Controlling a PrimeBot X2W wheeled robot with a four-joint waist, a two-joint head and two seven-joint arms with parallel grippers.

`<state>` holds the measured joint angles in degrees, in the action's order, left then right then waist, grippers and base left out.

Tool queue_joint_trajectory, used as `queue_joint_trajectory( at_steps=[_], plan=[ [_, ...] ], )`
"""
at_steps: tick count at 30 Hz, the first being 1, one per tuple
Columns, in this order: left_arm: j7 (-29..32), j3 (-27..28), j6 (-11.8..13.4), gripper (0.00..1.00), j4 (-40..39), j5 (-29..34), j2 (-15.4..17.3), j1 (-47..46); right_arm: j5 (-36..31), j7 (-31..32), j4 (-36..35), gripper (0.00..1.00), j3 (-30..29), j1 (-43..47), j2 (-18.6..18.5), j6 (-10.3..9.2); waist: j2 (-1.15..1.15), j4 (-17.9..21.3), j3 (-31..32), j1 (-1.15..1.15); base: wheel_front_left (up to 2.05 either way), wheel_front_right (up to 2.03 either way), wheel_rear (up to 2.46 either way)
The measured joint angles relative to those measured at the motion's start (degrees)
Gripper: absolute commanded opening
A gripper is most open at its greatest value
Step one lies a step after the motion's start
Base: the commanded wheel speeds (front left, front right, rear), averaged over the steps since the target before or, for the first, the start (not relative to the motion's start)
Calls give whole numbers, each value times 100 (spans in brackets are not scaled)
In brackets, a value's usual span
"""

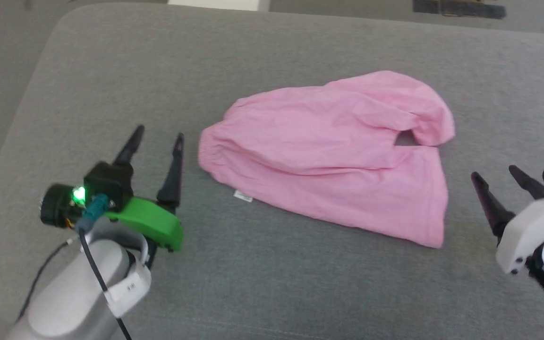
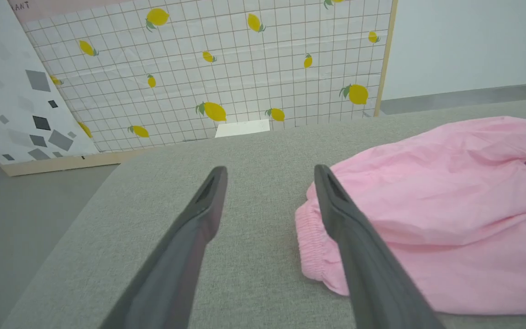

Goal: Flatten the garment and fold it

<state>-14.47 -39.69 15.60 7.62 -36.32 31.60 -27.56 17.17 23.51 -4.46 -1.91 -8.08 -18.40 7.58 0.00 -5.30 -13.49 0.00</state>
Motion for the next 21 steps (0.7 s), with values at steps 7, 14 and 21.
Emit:
queue_joint_trajectory(
  at_steps=[7, 14, 21],
  plan=[
    [-25, 157, 166, 100, -353, 177, -297, 428, 693, 1711, 474, 100, 559, -1084, -825, 0, 0, -547, -151, 0, 0, 0, 0],
    [-25, 279, 30, 100, -382, 333, -548, 429, 711, 2621, 1256, 100, 928, -1851, -1330, 0, 0, -1007, -465, 0, 0, 0, 0],
    [-25, 401, -100, 100, -314, 533, -805, 426, 711, 2846, 1720, 100, 1183, -2065, -1556, 0, 0, -1388, -744, 0, 0, 0, 0]
  ],
)
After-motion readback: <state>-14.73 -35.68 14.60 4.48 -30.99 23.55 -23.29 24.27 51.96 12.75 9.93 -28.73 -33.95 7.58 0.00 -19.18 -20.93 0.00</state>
